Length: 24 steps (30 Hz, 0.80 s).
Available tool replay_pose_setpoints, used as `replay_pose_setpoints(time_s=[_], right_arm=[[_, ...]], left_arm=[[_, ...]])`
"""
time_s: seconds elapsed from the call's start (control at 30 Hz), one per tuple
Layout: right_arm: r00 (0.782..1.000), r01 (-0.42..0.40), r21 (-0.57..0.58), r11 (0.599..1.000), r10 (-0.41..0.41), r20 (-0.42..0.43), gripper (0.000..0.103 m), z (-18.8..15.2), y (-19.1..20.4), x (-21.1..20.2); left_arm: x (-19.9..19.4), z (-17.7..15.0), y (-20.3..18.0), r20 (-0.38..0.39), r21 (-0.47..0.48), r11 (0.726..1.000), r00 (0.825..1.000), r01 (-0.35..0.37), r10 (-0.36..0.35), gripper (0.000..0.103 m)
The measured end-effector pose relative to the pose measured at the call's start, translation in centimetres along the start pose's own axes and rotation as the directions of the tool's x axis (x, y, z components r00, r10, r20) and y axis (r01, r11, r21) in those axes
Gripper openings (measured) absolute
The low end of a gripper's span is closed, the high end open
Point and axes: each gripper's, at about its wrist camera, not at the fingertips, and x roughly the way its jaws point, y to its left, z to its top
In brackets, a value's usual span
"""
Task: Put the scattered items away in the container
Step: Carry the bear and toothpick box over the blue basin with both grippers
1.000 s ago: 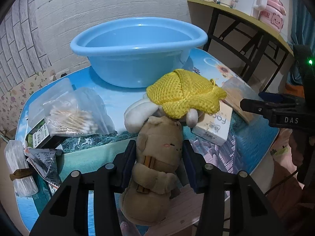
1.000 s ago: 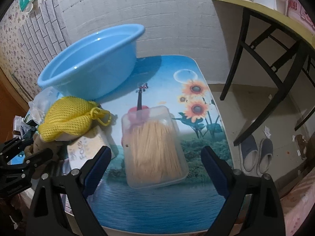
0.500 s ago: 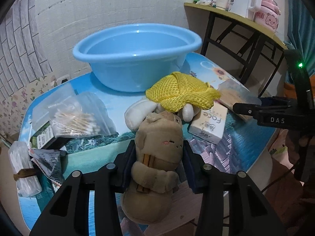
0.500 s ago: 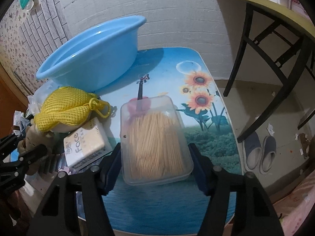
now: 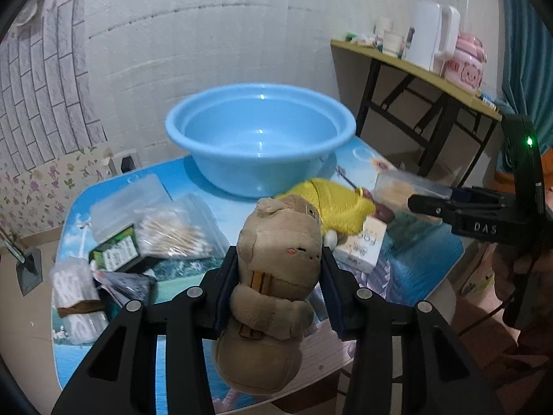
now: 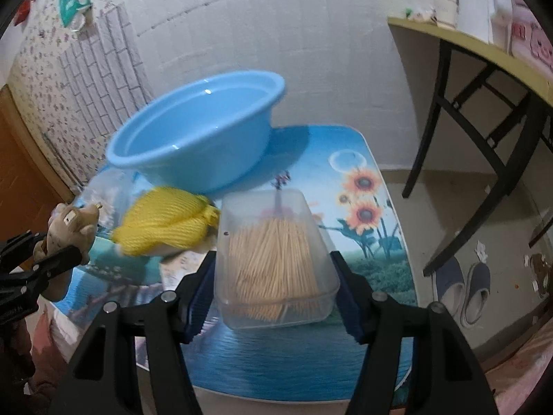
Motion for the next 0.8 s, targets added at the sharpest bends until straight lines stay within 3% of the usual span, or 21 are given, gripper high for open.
replay_pose_setpoints(time_s=[0.43,0.63,0.8], right_arm=[[0.996,-0.060,-0.015,0.998,0.061,0.064,0.061,1.2,1.3,-2.2],[0.987,-0.092,-0.051,0.994,0.098,0.125,0.061,3.3,2.5,-3.8],[0.979,-0.148,-0.115,0.982,0.162,0.125,0.060,6.3,3.6,-3.2]], left_arm=[[-1.9,1.6,1.3,0.056,-0.023,1.000,0.998,-0.022,0.023,0.044],[-2.1,3.9,1.9,0.082,-0.015,1.000,0.996,-0.025,0.026,0.043],[-0.9,7.1,3.1,0.098,0.001,1.000,0.995,-0.016,0.015,0.044]])
